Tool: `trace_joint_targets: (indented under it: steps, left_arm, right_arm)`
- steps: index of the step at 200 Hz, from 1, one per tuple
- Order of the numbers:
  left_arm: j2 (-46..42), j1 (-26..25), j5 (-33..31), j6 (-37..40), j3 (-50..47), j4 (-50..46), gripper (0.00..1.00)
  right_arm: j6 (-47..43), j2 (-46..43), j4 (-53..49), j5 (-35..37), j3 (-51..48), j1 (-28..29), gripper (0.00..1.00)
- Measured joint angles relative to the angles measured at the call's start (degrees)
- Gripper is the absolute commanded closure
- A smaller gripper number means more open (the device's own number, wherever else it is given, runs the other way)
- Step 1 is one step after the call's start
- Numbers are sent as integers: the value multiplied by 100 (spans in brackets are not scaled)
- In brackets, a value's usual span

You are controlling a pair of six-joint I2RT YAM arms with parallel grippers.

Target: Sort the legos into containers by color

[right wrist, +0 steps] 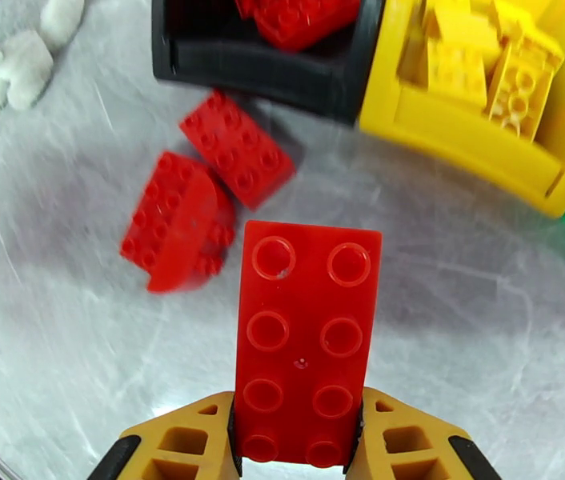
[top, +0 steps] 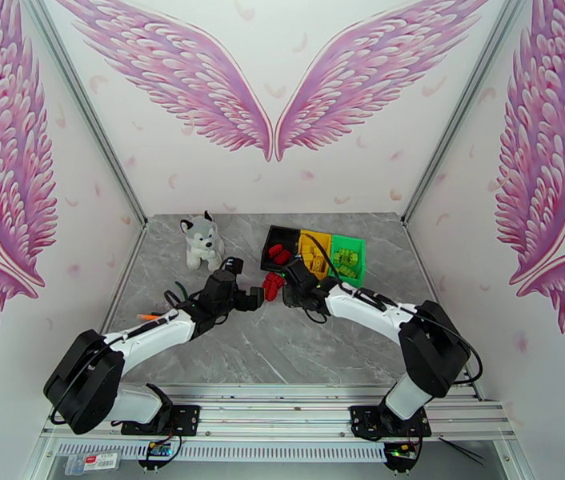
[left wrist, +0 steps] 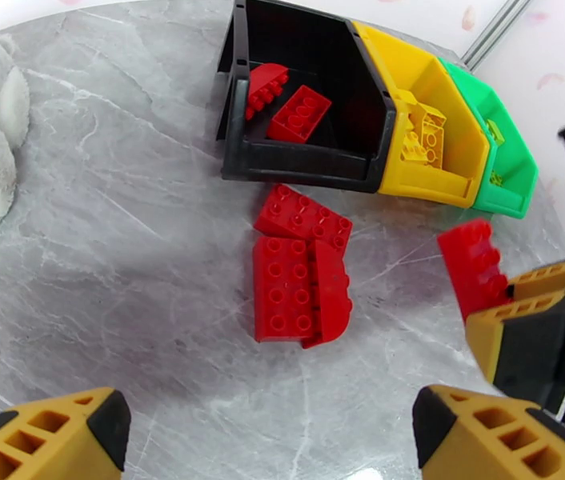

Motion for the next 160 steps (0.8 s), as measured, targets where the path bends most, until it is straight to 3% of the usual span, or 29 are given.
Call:
trace_joint_targets:
  steps: [43, 72, 131, 160]
  left_arm:
    - [-39, -90, -225, 140, -42, 232, 1]
    - [-358, -105, -487, 269, -409, 774, 1]
    - [-509, -131, -817, 431, -741, 1412, 1]
    - [-586, -131, -970, 433, -752, 1464, 1]
  right_arm:
    - [-94, 859, -190, 125, 1633, -304, 78]
    - [-129, 1733, -404, 173, 2850, -417, 71]
    - [-118, 2940, -868, 142, 4190, -601, 38]
    - [-125, 2931, -916, 55, 4113, -632, 33]
